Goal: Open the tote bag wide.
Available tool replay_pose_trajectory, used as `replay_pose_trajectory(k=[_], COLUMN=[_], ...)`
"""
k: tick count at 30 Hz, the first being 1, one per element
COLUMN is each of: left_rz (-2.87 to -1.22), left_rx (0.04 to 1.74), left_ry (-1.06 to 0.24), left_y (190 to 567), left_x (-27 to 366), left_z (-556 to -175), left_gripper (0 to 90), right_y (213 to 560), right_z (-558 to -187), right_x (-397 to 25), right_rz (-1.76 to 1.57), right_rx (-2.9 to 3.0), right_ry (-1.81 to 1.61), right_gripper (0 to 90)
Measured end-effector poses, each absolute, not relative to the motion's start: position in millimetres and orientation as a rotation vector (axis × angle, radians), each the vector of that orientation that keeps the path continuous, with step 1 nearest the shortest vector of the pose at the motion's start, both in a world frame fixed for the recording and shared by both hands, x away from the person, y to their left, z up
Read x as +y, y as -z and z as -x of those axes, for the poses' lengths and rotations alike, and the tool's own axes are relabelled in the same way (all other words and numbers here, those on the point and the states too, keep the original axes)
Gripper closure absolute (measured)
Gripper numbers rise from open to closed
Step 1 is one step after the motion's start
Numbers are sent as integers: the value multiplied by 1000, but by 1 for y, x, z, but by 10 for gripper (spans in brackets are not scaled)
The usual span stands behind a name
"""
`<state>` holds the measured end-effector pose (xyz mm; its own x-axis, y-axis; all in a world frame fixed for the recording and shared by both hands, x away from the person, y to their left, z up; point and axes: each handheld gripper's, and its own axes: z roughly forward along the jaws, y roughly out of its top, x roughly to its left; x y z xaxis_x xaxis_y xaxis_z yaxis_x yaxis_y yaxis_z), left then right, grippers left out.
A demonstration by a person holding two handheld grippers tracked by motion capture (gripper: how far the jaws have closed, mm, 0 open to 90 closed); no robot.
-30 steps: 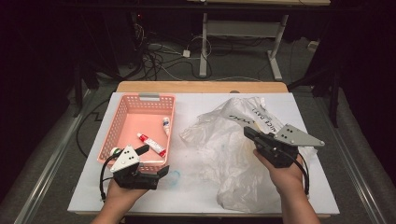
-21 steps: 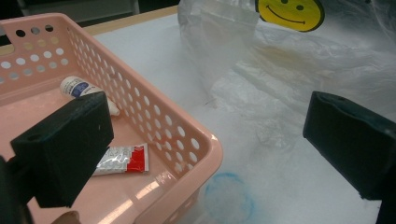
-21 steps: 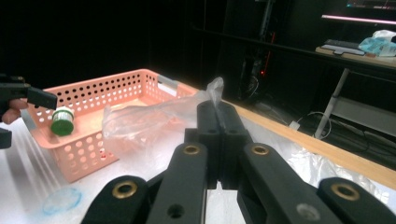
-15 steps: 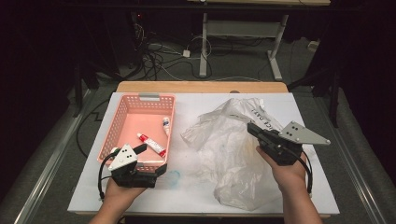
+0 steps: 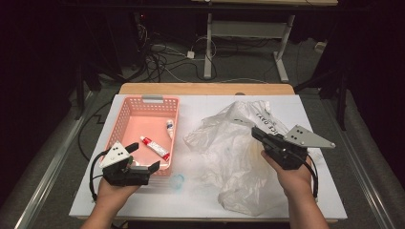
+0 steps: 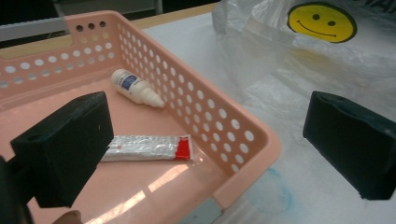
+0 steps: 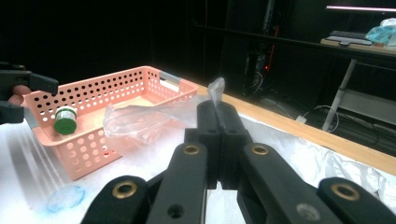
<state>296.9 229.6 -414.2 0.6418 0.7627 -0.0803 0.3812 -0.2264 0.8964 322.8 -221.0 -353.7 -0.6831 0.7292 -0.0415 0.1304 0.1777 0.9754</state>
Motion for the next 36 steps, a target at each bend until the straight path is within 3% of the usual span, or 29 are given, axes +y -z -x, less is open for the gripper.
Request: replay_pose_trajectory(k=[21, 36], left_rz=[-1794, -1782], left_rx=[1074, 1097], left_ry=[-532, -540], left_y=[416, 420], left_x=[281, 284], left_z=[-309, -311], left_gripper=[14, 10], right_y=[356, 362], right_z=[-323, -324], right_x=[-224, -220], right_rz=[-825, -821], right_rx=[1951, 1960], right_ry=[-1540, -1539], right_gripper=[900, 900])
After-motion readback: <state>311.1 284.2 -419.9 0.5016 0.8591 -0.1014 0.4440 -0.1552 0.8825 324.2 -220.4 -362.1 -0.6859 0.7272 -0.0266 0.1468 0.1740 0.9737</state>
